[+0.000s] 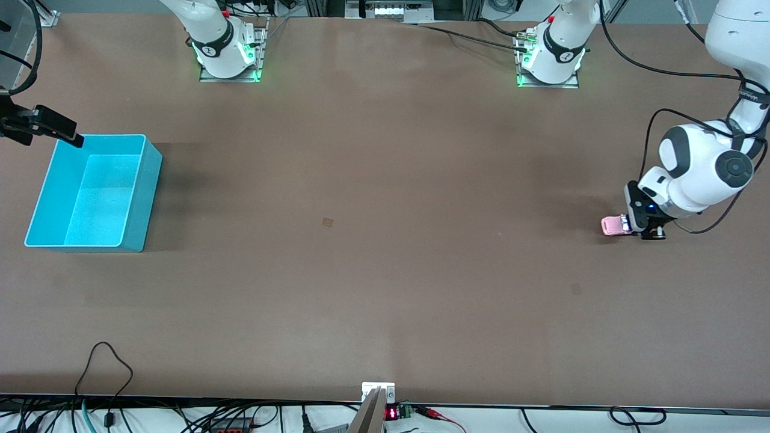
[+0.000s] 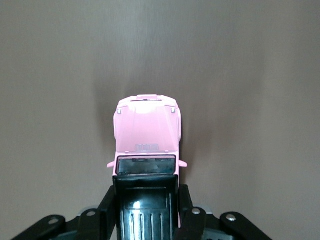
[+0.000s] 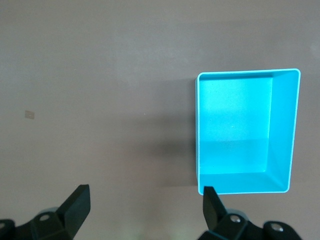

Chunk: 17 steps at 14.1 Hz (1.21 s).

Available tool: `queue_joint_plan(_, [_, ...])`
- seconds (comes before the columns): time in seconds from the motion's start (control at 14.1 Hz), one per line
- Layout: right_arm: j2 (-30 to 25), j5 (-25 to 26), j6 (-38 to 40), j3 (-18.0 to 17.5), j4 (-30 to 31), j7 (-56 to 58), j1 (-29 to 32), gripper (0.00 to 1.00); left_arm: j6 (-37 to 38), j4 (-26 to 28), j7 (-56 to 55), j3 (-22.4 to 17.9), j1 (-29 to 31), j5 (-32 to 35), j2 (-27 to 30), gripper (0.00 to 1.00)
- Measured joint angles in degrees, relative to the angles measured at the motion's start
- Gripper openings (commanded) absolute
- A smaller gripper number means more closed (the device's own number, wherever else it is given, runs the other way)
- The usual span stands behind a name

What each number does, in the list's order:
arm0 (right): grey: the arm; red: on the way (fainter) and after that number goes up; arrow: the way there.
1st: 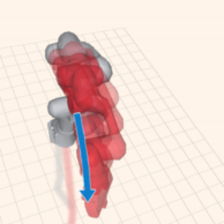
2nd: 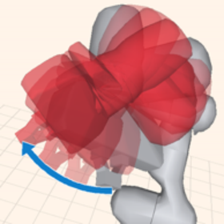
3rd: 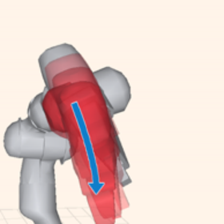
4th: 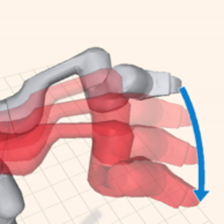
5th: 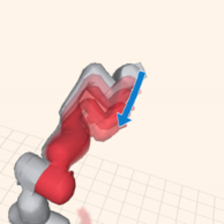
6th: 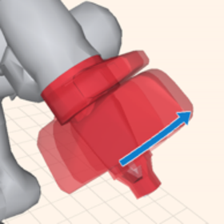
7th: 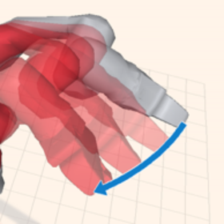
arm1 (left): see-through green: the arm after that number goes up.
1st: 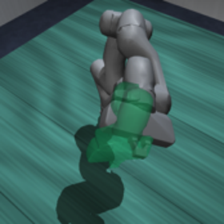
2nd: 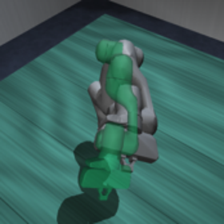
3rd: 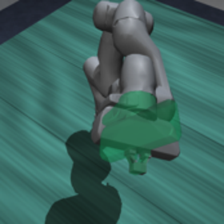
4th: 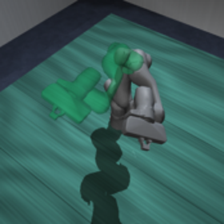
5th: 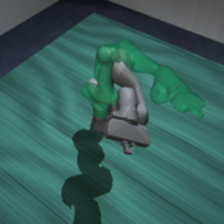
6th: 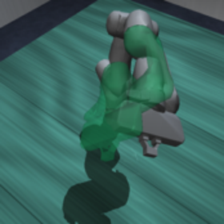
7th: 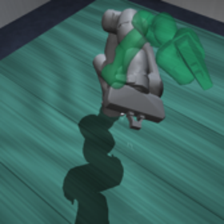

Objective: Wind and store pink jeep toy

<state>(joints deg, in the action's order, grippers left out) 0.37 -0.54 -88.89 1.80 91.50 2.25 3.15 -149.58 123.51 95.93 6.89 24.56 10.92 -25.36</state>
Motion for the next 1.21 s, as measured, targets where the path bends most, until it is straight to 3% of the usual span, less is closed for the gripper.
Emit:
queue_joint_plan(0.07, [0.0, 0.0, 0.0, 0.0, 0.0, 0.0, 0.0, 1.00, 0.0, -0.3, 0.5, 0.0, 0.7, 0.0, -0.2, 0.43])
queue_joint_plan(0.14, [0.0, 0.0, 0.0, 0.0, 0.0, 0.0, 0.0, 1.00, 0.0, -0.6, 1.0, 0.0, 1.3, 0.1, -0.4, 0.58])
queue_joint_plan(0.21, [0.0, 0.0, 0.0, 0.0, 0.0, 0.0, 0.0, 1.00, 0.0, -0.8, 1.3, 0.0, 1.8, 0.1, -0.5, 0.87])
queue_joint_plan(0.28, [0.0, 0.0, 0.0, 0.0, 0.0, 0.0, 0.0, 1.00, 0.0, -0.9, 1.3, 0.0, 2.0, 0.1, -1.0, 1.00])
queue_joint_plan(0.5, [0.0, 0.0, 0.0, 0.0, 0.0, 0.0, 0.0, 1.00, 3.5, -2.4, 1.3, 1.7, 2.5, 0.1, -2.4, 1.00])
queue_joint_plan(0.85, [0.0, 0.0, 0.0, 0.0, 0.0, 0.0, 0.0, 1.00, 27.4, -14.9, 1.2, 8.9, 2.1, 0.1, 2.9, 1.00])
queue_joint_plan(1.21, [0.0, 0.0, 0.0, 0.0, 0.0, 0.0, 0.0, 1.00, 31.6, -15.7, 1.2, 11.3, 2.0, 0.1, 6.5, 1.00])
